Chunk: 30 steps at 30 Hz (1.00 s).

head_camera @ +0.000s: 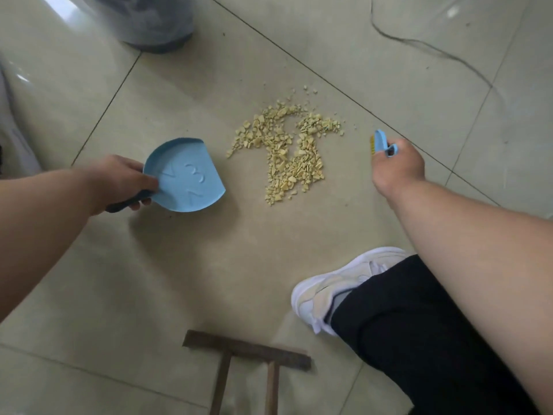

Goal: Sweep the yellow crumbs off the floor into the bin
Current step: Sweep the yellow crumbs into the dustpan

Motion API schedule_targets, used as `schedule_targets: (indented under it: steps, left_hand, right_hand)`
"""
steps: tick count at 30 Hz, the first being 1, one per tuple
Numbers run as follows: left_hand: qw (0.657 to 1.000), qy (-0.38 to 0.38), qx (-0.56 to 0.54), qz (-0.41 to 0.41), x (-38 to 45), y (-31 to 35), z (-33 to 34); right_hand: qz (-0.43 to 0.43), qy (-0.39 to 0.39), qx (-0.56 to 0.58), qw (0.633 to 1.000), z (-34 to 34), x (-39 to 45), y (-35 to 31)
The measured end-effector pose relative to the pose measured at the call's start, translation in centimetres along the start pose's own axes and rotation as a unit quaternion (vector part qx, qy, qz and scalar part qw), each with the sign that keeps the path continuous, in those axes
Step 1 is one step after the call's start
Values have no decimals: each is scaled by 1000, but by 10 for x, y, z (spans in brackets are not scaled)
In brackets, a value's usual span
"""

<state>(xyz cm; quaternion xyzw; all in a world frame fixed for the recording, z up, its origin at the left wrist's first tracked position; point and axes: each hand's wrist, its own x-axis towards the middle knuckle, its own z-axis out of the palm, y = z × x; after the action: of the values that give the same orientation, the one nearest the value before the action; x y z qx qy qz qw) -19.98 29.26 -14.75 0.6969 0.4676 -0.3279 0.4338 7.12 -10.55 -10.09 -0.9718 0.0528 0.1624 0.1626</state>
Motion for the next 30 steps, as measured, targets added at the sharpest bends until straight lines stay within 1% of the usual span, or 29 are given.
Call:
schedule_targets:
  steps: [3, 6, 10, 12, 15, 17, 20, 23, 26, 28, 30]
  left_hand:
    - [1000, 1, 9, -2, 3, -7, -1]
    - [1000, -1, 11, -18, 8, -15, -6]
    - [999, 11, 34, -11, 14, -18, -3]
    - [998, 19, 67, 9, 16, -14, -3]
    - [990, 26, 133, 31, 20, -6, -5]
    - [984, 32, 168, 41, 22, -1, -5]
    - [984, 39, 170, 37, 24, 1, -5]
    - [983, 50, 176, 32, 26, -3, -4]
    - [987, 49, 152, 26, 26, -2, -1]
    - [989, 52, 134, 20, 26, -1, 1]
    - [989, 50, 141, 14, 27, 1, 2]
  right_hand:
    - [46, 28, 10, 998, -8, 10, 14]
    - [71, 14, -4, 997, -6, 19, 18]
    - [89, 20, -1, 996, 19, 41, -3]
    - [57, 16, 2, 998, 33, 49, -21]
    - [-56, -7, -29, 998, 49, 44, -50]
    - [-123, -36, -24, 991, 59, 32, -66]
    - [-191, -92, -4, 977, 76, 5, -80]
    - [-259, -119, -19, 958, 86, -17, -82]
    - [-277, -111, -2, 954, 78, -19, -82]
    - [-259, -76, 10, 963, 66, -3, -81]
    - [-217, -37, 6, 975, 54, 21, -78]
